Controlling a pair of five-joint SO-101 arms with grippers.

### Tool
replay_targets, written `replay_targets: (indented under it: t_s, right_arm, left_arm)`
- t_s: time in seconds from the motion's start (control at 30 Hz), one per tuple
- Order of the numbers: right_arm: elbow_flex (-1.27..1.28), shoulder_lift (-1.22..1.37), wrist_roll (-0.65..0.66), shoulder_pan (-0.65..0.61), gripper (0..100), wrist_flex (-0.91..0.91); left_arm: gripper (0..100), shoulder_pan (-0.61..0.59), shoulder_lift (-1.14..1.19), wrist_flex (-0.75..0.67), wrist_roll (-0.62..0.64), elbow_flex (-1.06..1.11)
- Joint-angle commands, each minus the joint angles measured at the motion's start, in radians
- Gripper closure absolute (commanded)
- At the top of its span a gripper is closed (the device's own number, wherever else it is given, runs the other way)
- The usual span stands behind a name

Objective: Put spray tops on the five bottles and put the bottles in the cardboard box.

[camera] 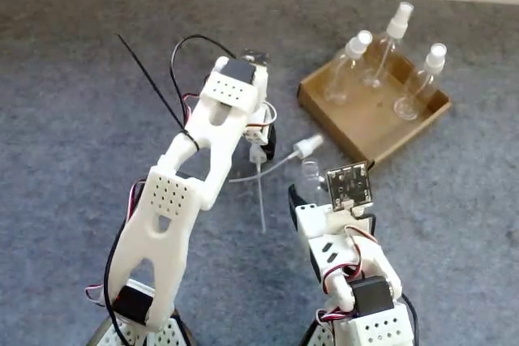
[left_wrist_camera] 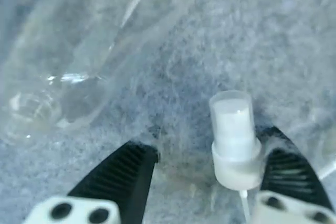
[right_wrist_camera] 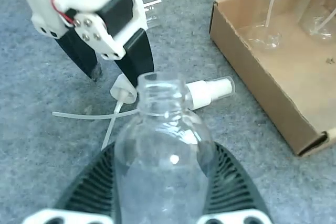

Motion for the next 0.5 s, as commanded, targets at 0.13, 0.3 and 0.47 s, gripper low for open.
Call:
replay_targets:
  t_s: [0.13,0.3,0.47]
  right_arm:
    - [0.019,-0.008,-0.005,-0.004,98.9,-0.025]
    - [0.019,-0.008,-0.005,-0.004,98.9,-0.025]
    - [0.019,-0.008,-0.005,-0.004,98.9,-0.025]
  left_arm:
    - [91,0.018,0.008,0.006,0.005,-0.065]
    - [98,0.015,0.012,0.012,0.005,-0.085]
    - [100,0.021,0.008,0.014,0.005,-0.085]
